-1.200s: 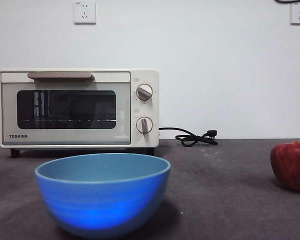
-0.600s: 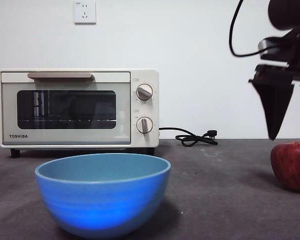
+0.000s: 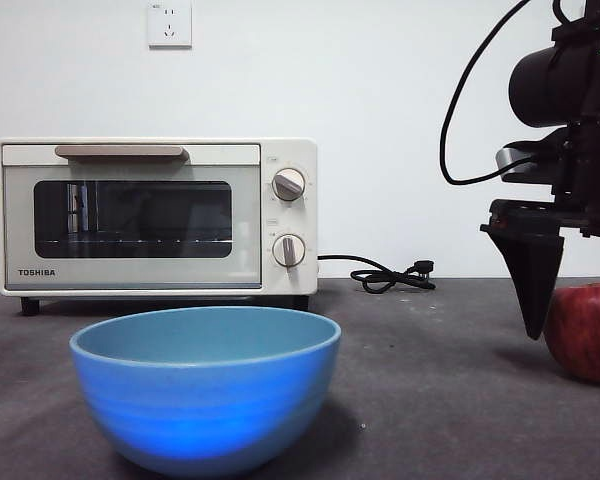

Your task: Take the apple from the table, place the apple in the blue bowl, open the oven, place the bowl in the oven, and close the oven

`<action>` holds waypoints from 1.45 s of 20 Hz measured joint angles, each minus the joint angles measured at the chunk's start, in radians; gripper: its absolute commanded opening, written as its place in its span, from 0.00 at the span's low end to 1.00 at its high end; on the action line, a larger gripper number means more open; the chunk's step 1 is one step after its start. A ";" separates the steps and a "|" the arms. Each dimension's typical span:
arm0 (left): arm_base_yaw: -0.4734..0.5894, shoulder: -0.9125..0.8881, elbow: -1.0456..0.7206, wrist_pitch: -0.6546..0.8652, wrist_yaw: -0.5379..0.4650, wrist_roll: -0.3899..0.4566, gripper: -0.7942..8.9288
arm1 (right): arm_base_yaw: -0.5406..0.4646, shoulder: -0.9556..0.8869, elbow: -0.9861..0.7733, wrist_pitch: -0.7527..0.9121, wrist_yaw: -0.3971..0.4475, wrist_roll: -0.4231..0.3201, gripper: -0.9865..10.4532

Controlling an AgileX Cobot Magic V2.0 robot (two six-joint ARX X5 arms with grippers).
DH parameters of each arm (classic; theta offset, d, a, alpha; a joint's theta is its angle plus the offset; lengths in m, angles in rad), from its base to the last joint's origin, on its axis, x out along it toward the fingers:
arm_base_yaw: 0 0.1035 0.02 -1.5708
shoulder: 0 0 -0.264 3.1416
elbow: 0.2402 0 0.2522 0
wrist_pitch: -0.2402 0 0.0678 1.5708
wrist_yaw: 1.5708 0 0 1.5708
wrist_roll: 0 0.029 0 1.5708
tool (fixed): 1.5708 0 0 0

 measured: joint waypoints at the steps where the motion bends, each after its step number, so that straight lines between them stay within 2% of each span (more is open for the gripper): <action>1: 0.000 0.000 0.000 0.000 -0.001 0.000 0.08 | 0.000 0.000 0.000 -0.003 0.000 0.002 0.24; 2: 0.000 0.000 0.000 0.000 -0.002 0.000 0.08 | 0.000 0.000 0.000 -0.006 0.000 0.003 0.12; 3: 0.000 0.000 0.000 0.000 -0.002 0.000 0.08 | 0.000 0.000 0.001 -0.013 0.000 0.003 0.09; 8: 0.000 0.000 0.000 0.000 -0.003 0.000 0.08 | 0.003 -0.011 0.005 -0.087 0.001 0.003 0.09; 11: 0.000 0.000 0.000 0.000 -0.003 0.000 0.08 | 0.050 -0.093 0.011 -0.110 -0.008 0.019 0.09; 16: 0.000 0.000 0.000 0.000 -0.003 0.000 0.08 | 0.237 -0.218 0.024 -0.101 -0.124 0.105 0.09; 19: 0.000 0.008 0.000 0.000 -0.003 0.000 0.08 | 0.383 -0.219 0.032 -0.072 -0.130 0.164 0.09; 24: 0.000 0.024 0.000 0.000 -0.003 0.001 0.08 | 0.620 -0.214 0.066 0.098 -0.130 0.259 0.09; 26: 0.000 0.026 0.000 0.000 -0.003 0.001 0.08 | 0.675 -0.187 0.090 0.124 -0.124 0.281 0.09; 29: 0.000 0.026 0.000 0.000 -0.003 0.001 0.08 | 0.707 -0.113 0.114 0.133 -0.120 0.291 0.09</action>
